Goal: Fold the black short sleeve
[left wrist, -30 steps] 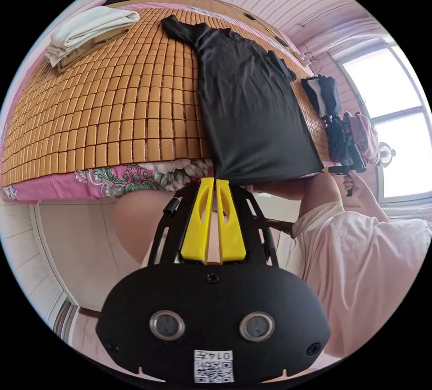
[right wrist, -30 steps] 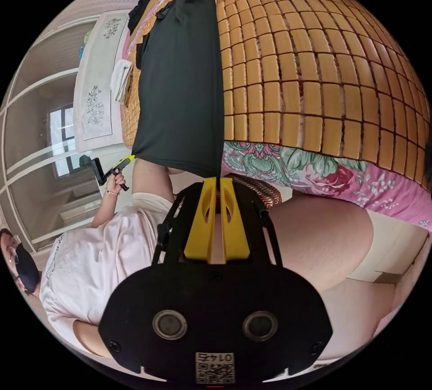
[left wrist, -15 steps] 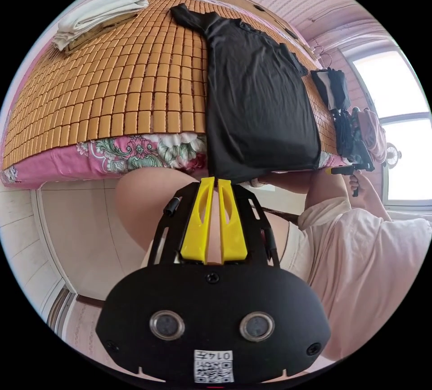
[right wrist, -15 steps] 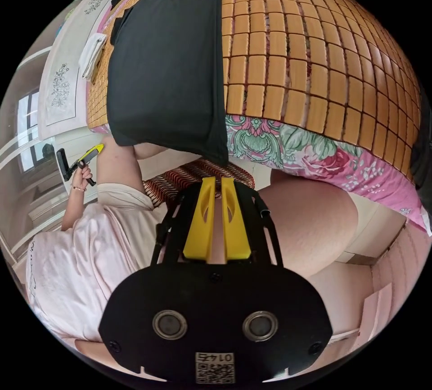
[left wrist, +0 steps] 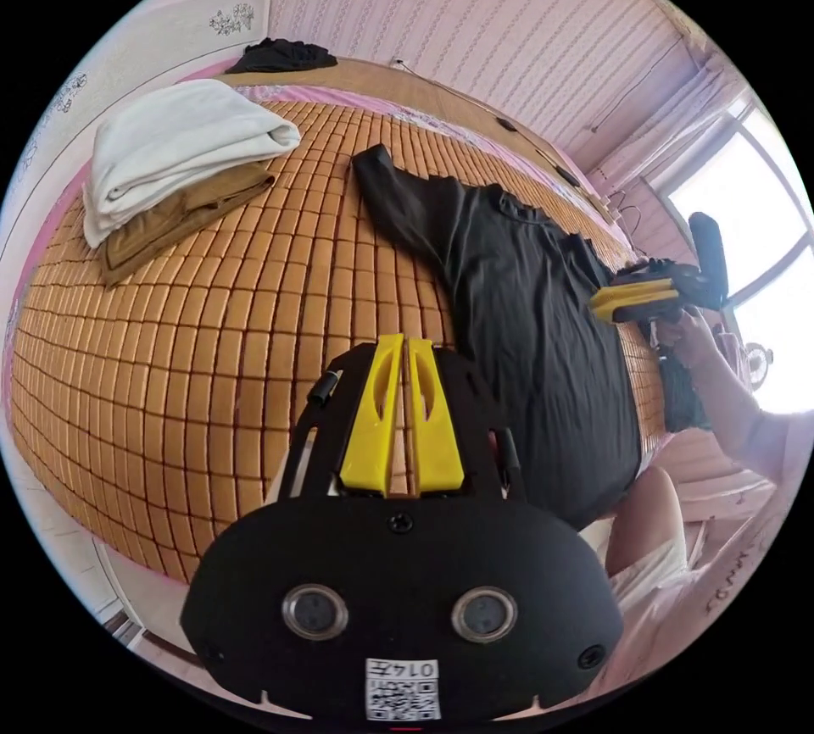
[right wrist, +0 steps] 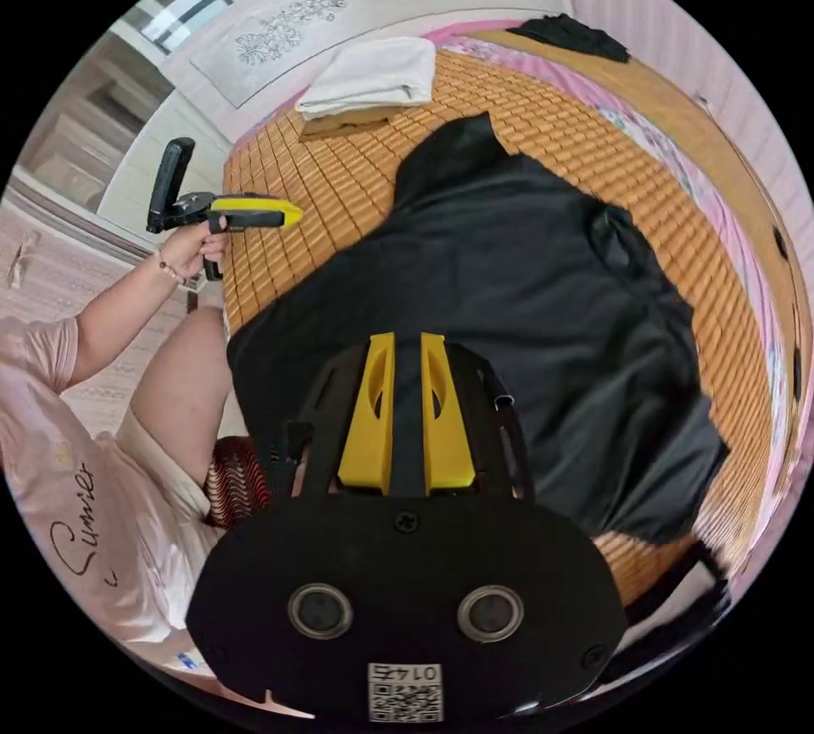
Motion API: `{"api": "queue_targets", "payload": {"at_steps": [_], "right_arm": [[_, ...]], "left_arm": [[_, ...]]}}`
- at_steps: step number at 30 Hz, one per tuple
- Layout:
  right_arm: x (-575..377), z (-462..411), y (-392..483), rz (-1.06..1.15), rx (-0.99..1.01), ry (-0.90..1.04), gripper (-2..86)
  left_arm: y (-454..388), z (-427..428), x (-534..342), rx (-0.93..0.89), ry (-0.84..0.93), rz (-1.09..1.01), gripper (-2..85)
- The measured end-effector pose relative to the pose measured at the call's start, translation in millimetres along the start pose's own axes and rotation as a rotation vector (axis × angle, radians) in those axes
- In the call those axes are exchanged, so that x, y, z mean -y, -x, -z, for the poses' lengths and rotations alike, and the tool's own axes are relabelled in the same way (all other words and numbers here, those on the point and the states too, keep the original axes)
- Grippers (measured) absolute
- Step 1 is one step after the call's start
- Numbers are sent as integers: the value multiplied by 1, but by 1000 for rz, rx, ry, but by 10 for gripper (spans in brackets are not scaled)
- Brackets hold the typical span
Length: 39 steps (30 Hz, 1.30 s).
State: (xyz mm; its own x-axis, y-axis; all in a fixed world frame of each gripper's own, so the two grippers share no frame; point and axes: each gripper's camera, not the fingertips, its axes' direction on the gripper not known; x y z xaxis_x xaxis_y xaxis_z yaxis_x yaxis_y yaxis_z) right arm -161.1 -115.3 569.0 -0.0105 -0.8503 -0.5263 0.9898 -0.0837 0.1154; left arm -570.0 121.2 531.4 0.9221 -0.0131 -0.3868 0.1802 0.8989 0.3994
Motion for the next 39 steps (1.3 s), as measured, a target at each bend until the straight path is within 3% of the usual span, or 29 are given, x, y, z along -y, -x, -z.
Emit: {"api": "queue_targets", "payload": {"at_steps": [5, 10, 14, 20, 26, 33, 39], "right_arm": [[150, -35, -27, -26, -103, -133, 79], [220, -64, -44, -152, -90, -114, 99], [248, -85, -49, -132, -172, -29, 20], [157, -19, -69, -247, 7, -242, 2], [49, -16, -85, -465, -24, -67, 14], [38, -14, -100, -553, 30, -112, 61], [61, -25, -107, -561, -22, -124, 72]], "left_arm": [[16, -23, 62, -47, -24, 67, 69], [25, -30, 86, -102, 5, 104, 70], [23, -19, 89, -106, 35, 75, 60], [9, 10, 88, -182, 23, 14, 55], [-23, 6, 97, -172, 108, -99, 53], [-65, -24, 147, -178, 160, -231, 53], [-90, -70, 168, -121, 299, -222, 77]]}}
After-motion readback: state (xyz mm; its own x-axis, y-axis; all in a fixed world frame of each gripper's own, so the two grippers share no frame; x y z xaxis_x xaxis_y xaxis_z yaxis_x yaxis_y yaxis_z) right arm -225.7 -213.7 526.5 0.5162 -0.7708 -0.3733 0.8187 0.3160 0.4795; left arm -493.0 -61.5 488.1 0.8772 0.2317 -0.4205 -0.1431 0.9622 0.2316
